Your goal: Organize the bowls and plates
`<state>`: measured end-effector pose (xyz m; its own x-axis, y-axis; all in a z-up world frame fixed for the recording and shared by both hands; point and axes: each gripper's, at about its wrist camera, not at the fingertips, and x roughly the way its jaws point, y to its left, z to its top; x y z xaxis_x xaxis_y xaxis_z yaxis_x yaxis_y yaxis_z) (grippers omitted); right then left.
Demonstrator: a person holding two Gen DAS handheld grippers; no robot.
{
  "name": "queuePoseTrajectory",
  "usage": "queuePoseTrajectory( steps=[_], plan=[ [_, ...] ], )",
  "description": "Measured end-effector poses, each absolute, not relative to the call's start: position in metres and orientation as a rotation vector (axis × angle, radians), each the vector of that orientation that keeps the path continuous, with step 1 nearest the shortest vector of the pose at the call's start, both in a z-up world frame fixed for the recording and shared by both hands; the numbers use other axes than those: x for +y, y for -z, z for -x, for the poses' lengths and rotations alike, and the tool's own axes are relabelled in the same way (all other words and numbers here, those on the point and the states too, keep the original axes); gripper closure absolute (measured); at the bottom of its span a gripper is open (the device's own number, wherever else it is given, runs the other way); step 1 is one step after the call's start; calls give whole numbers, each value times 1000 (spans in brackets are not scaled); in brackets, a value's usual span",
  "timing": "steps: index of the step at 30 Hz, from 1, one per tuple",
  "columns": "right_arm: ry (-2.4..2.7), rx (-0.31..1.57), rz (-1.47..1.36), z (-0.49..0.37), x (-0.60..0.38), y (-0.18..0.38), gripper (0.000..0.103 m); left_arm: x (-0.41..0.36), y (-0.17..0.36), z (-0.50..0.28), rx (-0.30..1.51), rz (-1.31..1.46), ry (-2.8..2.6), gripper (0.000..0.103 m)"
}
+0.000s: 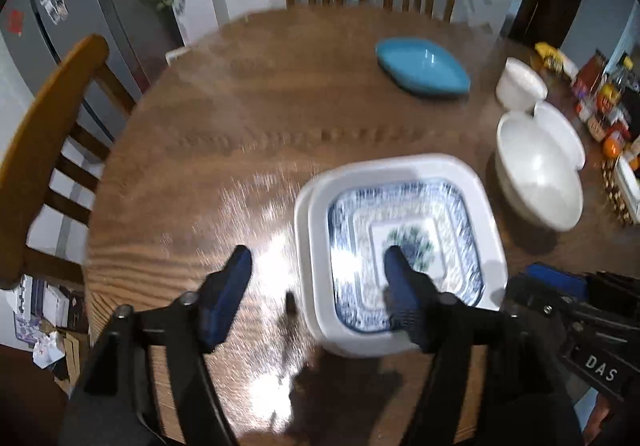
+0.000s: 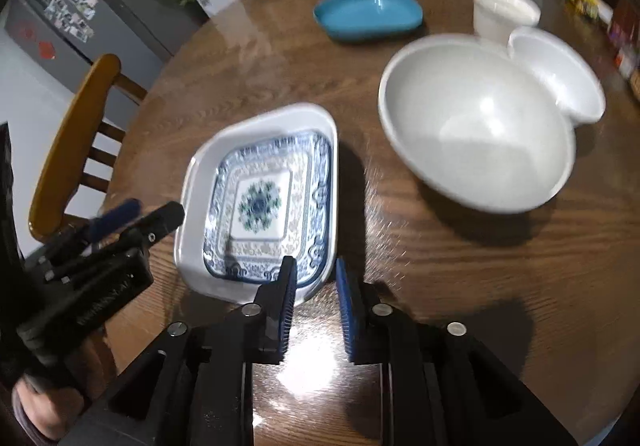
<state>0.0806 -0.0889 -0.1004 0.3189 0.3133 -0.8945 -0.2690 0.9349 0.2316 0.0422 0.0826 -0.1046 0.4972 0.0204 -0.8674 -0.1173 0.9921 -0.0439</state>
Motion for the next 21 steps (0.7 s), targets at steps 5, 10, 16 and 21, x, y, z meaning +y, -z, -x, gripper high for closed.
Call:
queuePoseTrajectory(
  steps=[5,10,16,21],
  plan=[
    [-374,1099,-40,-88,-110,66,64,80,81,-57,1013,135,-55,26],
    [-336,1044,-24,-116,-132,38,63,62,65,-84,1000,111,-30,25],
    [-316,1020,-17,-163,-153,23,63,31,47,-132,964,90,-22,25],
    [-327,1019,-13,-203,-159,17,63,9,39,-168,955,100,-30,25]
  ],
)
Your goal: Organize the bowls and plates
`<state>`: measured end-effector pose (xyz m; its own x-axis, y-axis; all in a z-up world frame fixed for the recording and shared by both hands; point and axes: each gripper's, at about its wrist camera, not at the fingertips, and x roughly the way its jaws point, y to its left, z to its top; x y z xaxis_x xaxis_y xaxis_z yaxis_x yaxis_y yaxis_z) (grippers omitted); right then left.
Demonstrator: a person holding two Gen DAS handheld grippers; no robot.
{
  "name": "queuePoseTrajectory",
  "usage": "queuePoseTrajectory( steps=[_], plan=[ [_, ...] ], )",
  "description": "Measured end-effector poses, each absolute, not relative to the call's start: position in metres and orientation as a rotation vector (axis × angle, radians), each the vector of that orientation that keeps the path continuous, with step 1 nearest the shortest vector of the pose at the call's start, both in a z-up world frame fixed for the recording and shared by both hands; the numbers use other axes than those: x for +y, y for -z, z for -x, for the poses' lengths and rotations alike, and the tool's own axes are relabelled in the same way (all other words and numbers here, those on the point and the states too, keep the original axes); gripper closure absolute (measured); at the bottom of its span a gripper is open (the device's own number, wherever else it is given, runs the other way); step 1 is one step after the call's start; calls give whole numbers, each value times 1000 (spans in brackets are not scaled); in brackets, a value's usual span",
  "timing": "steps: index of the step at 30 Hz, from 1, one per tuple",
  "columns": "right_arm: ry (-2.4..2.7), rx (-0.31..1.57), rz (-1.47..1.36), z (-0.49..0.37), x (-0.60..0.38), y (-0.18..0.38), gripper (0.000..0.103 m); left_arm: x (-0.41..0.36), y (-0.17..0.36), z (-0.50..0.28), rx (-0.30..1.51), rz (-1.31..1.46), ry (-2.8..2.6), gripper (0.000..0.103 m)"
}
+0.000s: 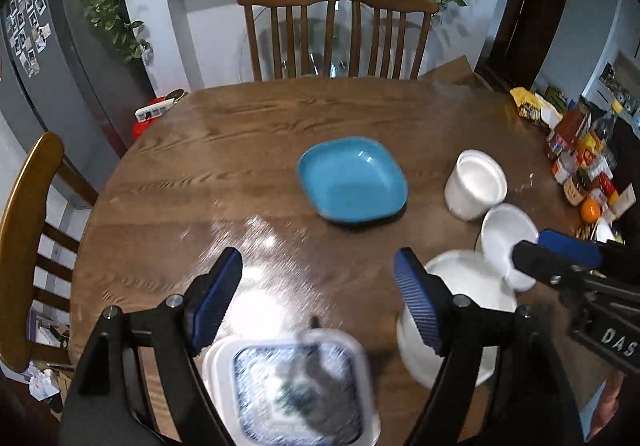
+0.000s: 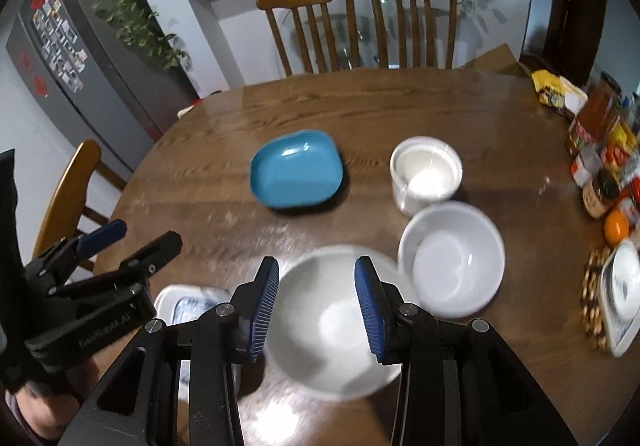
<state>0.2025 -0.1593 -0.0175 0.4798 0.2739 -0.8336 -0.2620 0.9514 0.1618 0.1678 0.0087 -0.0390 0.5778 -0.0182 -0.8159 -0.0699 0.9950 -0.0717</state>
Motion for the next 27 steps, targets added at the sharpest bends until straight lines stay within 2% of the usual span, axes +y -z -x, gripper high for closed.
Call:
queuePoseTrajectory(
  steps=[7,19,21,23,27],
  plan=[
    [-356,1088,-6,-258,-151,42,63,2,58,-223,1004,133,-123,25],
    [-348,1201,54,-329,-128,97,63,22,124,-279,1130,177,-204,27],
    [-351,1225,70,-336,-124,107,63,23,134,-284,1150,169,-202,30],
    [-346,1251,79,-343,-121,119,63,24,142,-289,1169,172,-199,42],
    [-323,1273,80,-356,-119,134,63,25,155,-296,1207,199,-181,58]
  ],
)
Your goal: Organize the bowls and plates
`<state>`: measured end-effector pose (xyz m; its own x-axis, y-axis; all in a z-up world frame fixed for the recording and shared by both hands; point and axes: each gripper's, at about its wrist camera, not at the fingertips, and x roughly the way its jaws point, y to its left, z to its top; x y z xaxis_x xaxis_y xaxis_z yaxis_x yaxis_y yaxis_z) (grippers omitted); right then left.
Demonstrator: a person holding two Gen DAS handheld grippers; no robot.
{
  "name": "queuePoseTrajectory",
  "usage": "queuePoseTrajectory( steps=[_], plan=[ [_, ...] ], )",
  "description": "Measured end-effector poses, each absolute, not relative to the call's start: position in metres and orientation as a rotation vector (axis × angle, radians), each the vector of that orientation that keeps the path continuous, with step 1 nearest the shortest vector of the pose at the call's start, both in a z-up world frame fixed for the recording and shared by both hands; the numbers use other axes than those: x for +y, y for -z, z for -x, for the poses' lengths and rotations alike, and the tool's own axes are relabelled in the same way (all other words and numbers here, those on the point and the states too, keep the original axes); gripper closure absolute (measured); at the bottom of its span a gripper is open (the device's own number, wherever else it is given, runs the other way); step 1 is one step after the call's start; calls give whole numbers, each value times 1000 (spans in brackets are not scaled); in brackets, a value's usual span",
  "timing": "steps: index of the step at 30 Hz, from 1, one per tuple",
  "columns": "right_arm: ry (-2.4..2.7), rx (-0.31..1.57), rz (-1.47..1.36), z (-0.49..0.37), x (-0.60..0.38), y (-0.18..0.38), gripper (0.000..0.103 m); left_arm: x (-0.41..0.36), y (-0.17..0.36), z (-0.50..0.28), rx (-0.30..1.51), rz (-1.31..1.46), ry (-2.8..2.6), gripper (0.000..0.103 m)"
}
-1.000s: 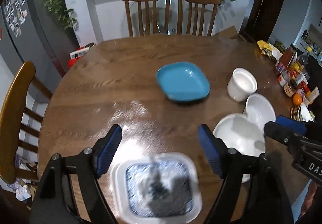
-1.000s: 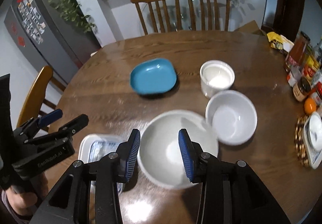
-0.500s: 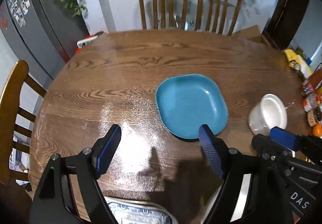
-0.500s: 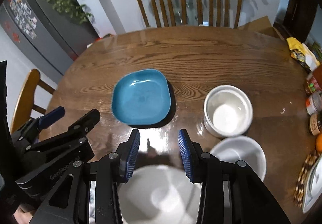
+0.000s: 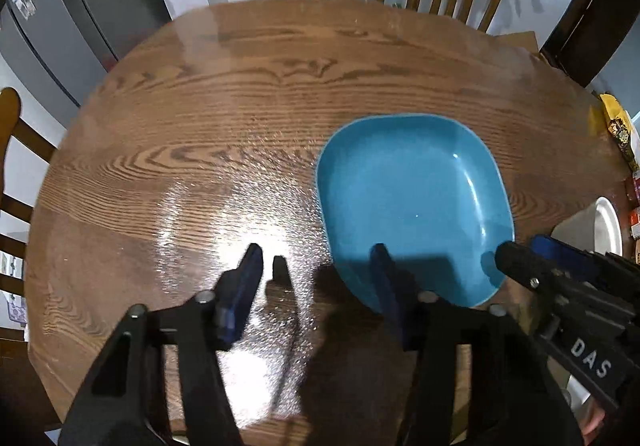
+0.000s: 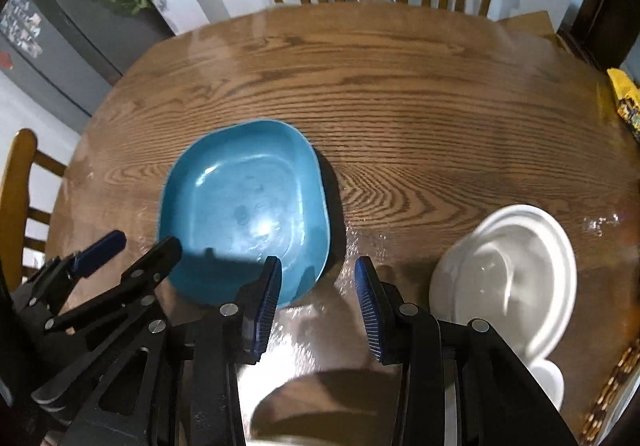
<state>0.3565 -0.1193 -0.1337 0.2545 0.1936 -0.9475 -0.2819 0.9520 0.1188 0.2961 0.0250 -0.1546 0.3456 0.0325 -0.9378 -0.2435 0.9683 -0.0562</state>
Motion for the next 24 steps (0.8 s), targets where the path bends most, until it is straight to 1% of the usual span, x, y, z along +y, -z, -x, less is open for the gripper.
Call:
queuePoseTrajectory(
  steps=[2,4,5,6,7,8,9,11,13,17,24],
  plan=[
    [-320,1262,103,-359,-117,134,63,22,159,-296,1224,203,-160,74],
    [-310,1269,130,-359,-113,134,63,19,164,-296,1242,198,-143,81],
    [-308,1268,155,-358,-110,135,64,18,164,-296,1238,197,-138,82],
    [-306,1267,176,-358,-108,135,68,17,163,-295,1233,191,-141,82],
    [-308,1272,190,-358,-105,137,74,17,163,-295,1230,186,-141,84],
    [-309,1284,203,-359,-103,140,76,16,163,-295,1232,188,-133,90],
    [-309,1294,213,-359,-101,143,78,16,163,-294,1235,192,-128,90],
    [-319,1316,221,-358,-97,149,90,15,163,-293,1232,175,-128,90],
    [-319,1301,219,-355,-96,148,92,16,164,-291,1234,175,-125,91],
    [-342,1290,170,-345,-100,139,96,21,159,-282,1224,189,-124,91],
    [-407,1205,99,-309,-111,93,96,23,110,-239,1114,146,-115,92]
  ],
)
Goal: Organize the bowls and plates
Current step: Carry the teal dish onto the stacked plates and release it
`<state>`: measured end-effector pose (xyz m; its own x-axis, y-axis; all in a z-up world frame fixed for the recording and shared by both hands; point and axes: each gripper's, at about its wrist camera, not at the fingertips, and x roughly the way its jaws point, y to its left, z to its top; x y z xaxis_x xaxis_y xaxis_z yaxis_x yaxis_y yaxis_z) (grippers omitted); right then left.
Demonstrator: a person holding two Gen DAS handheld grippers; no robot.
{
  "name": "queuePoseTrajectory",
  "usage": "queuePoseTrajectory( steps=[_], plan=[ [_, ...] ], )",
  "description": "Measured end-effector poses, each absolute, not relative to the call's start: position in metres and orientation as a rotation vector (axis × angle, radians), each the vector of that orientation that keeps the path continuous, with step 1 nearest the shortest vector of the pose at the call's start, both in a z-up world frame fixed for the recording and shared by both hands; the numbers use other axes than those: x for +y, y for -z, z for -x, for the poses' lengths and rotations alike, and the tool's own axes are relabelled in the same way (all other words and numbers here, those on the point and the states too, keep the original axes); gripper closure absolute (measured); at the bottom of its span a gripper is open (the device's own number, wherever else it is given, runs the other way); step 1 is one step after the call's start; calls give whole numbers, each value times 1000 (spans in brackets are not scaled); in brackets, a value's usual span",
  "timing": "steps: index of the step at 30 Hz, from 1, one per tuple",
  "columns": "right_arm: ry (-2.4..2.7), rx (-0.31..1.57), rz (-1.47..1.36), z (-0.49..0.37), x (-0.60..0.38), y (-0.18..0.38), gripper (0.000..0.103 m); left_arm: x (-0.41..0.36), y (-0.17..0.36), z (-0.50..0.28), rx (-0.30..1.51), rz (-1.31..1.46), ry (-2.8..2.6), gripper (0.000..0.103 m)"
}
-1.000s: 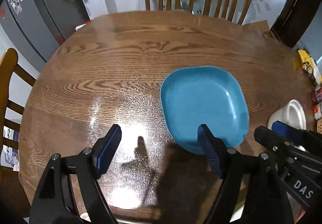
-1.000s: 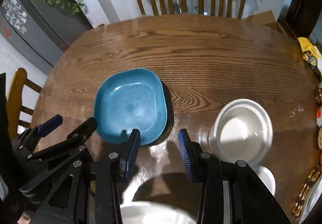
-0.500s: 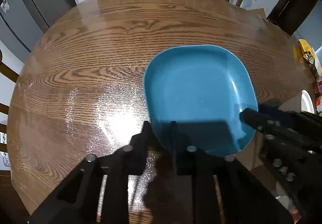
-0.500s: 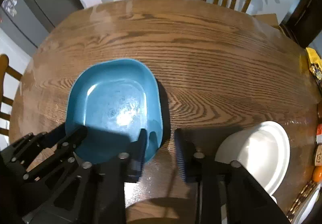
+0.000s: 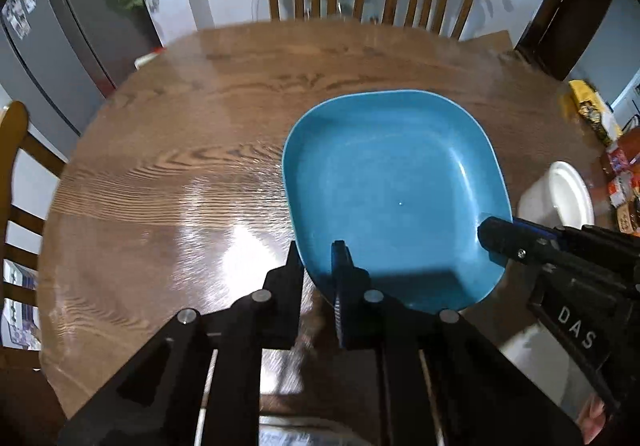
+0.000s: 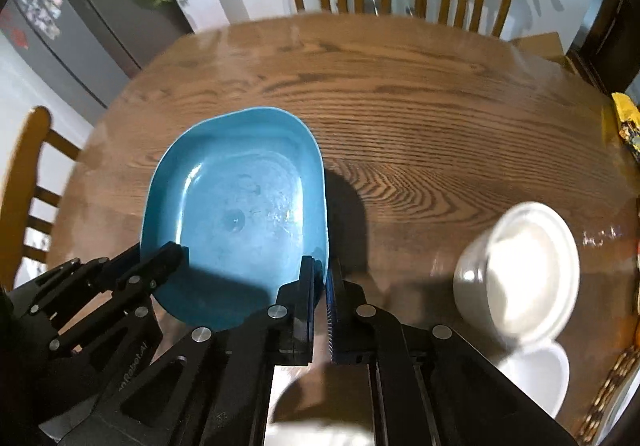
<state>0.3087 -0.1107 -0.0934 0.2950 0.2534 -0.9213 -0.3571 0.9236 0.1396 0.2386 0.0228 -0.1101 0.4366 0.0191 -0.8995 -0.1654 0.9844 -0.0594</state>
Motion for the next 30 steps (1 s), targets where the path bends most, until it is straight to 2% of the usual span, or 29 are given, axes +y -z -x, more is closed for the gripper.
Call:
queuePoseTrajectory(
  steps=[12,30],
  plan=[
    [-483,1086,53,-214,-114,40,96,24,65,-152,1020,126,-90,91],
    [-426,1122,6,-96,-107,58,95,42,72,-42,1019,52,11,92]
  ],
)
